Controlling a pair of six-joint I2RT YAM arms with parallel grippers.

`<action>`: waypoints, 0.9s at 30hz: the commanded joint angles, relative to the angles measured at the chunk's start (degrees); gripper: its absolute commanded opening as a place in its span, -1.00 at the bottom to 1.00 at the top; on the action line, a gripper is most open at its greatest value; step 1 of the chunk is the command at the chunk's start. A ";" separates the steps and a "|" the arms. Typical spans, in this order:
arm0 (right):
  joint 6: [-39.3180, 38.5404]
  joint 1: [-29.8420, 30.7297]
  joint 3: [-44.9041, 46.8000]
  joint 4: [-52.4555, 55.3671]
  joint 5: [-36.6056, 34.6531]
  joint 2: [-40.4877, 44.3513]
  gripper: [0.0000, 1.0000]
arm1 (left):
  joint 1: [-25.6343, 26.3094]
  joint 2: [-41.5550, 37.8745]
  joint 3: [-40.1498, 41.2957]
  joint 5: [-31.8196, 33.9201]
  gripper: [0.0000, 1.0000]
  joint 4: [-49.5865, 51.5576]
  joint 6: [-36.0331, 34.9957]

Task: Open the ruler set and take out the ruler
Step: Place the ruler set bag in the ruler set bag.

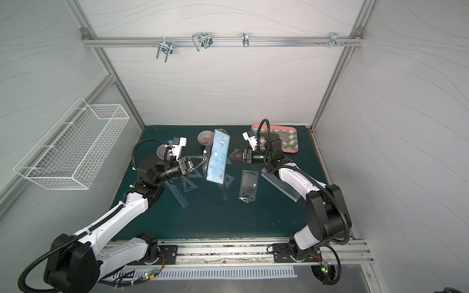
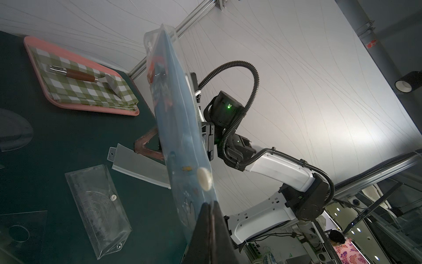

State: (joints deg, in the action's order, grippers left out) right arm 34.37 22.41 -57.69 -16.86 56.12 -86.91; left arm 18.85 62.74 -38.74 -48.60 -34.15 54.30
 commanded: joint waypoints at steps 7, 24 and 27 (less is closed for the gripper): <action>15.91 -0.14 -0.32 -22.75 5.61 -4.29 0.20 | -0.20 1.64 0.11 -2.43 -1.00 -8.78 2.56; 33.38 1.84 -4.16 -46.14 8.44 -12.82 -0.17 | -0.16 3.38 0.21 -3.13 -1.00 -11.31 3.88; 39.71 1.84 -4.91 -54.32 8.69 -15.10 -0.49 | -0.21 3.50 0.16 -2.96 -1.00 -10.59 3.55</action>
State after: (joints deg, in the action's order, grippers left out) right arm 65.14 23.99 -61.17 -58.57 63.57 -99.81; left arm 18.85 66.00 -38.44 -50.06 -40.58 56.71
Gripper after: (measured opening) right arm 0.303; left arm 0.047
